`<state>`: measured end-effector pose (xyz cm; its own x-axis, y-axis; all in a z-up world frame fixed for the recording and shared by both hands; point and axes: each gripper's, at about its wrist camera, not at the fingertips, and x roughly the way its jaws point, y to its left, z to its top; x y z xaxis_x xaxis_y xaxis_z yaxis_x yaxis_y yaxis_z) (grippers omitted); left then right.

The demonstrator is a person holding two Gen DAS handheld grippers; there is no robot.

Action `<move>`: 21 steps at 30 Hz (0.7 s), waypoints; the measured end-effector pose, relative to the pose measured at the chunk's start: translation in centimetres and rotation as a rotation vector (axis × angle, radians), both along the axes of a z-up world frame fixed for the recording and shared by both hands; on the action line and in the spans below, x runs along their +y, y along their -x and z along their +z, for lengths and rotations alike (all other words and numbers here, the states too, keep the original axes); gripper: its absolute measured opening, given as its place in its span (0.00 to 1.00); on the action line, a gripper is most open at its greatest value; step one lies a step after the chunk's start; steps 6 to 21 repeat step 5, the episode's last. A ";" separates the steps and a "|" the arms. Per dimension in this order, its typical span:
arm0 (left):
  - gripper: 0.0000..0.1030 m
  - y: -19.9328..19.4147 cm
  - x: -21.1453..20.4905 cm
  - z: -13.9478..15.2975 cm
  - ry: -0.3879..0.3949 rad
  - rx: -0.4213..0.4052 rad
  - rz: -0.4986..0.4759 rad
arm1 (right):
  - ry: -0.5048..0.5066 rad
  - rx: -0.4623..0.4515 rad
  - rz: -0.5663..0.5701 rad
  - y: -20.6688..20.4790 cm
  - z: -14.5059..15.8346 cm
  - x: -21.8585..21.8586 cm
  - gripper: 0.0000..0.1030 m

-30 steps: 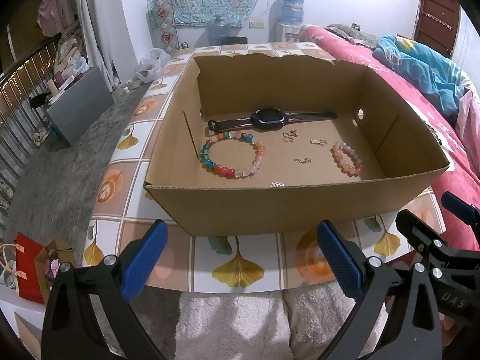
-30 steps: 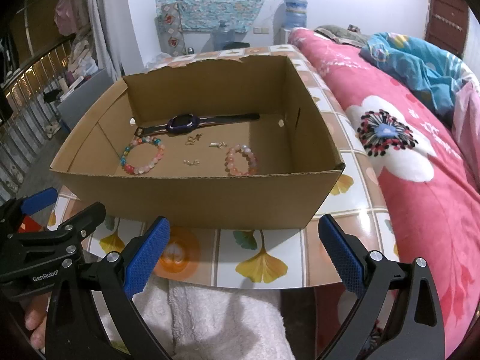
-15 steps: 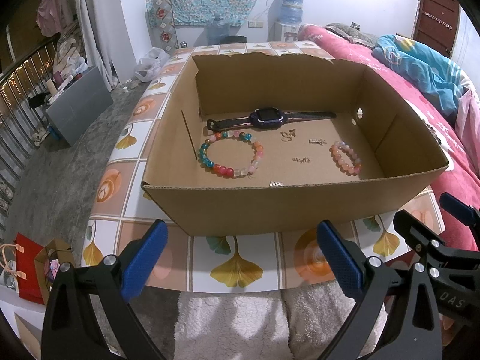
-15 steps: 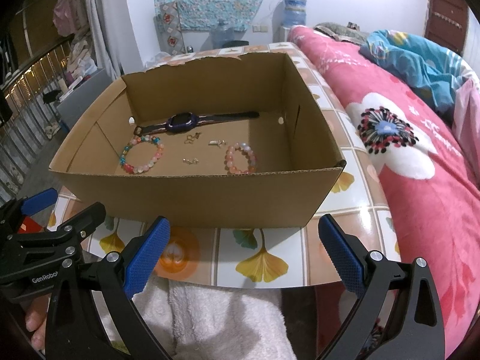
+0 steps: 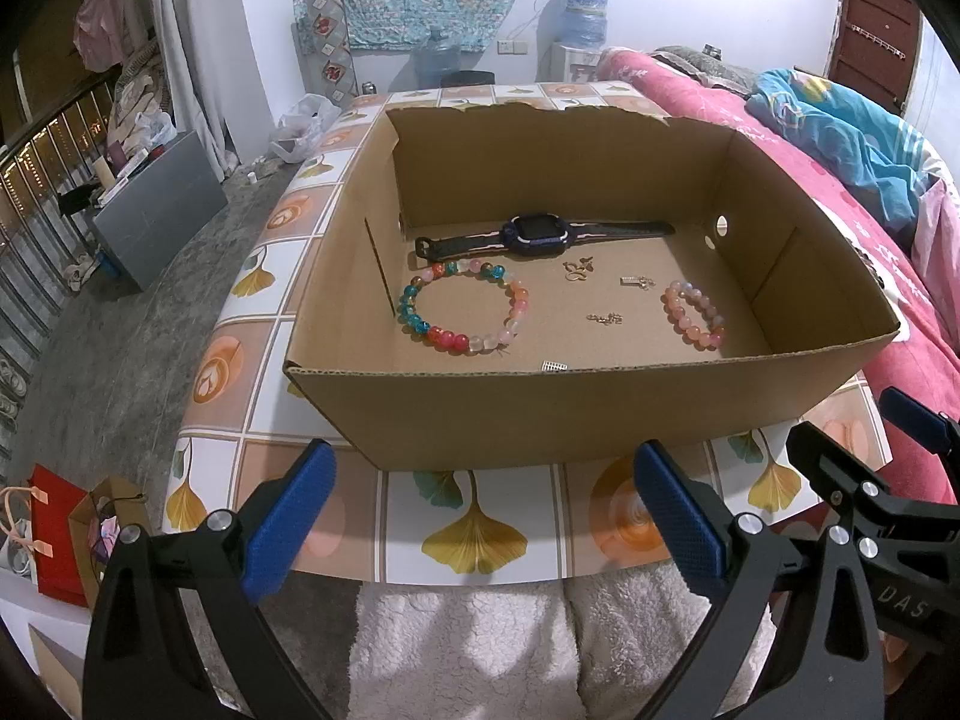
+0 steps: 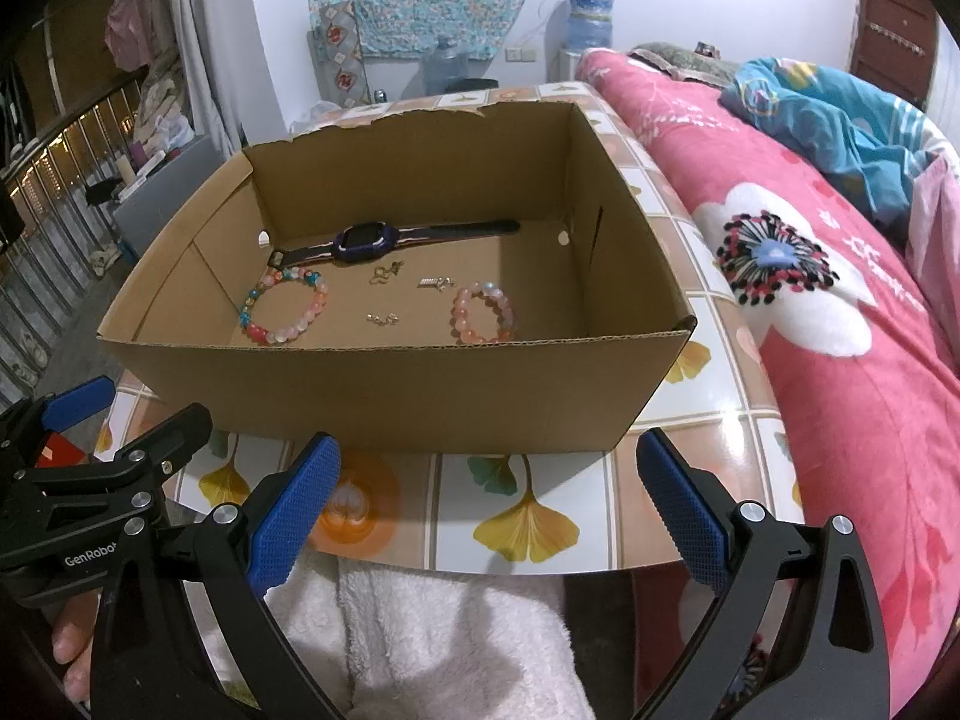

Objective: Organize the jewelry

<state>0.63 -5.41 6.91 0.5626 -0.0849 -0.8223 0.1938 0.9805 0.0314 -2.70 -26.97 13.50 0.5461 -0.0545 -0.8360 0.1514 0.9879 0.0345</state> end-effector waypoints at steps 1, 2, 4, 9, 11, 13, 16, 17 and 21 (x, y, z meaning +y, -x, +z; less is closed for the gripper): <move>0.95 -0.1 0.0 0.0 -0.001 -0.001 0.000 | -0.001 0.000 0.000 0.0 0.0 0.0 0.92; 0.95 0.0 0.0 0.0 -0.001 0.000 0.000 | -0.001 0.000 0.000 0.0 0.0 0.0 0.92; 0.95 0.0 0.0 0.0 0.000 0.002 0.000 | 0.000 0.000 0.001 0.0 0.0 0.0 0.92; 0.95 -0.1 0.0 -0.1 0.000 0.001 0.000 | 0.000 0.001 0.000 0.0 0.0 0.0 0.92; 0.95 -0.1 0.0 -0.1 0.000 0.001 0.000 | 0.000 0.001 0.000 0.0 0.0 0.0 0.92; 0.95 -0.1 0.0 -0.1 0.000 0.001 0.000 | 0.000 0.001 0.000 0.0 0.0 0.0 0.92; 0.95 -0.1 0.0 -0.1 0.000 0.001 0.000 | 0.000 0.001 0.000 0.0 0.0 0.0 0.92; 0.95 -0.1 0.0 -0.1 0.000 0.001 0.000 | 0.000 0.001 0.000 0.0 0.0 0.0 0.92; 0.95 -0.1 0.0 -0.1 0.000 0.001 0.000 | 0.000 0.001 0.000 0.0 0.0 0.0 0.92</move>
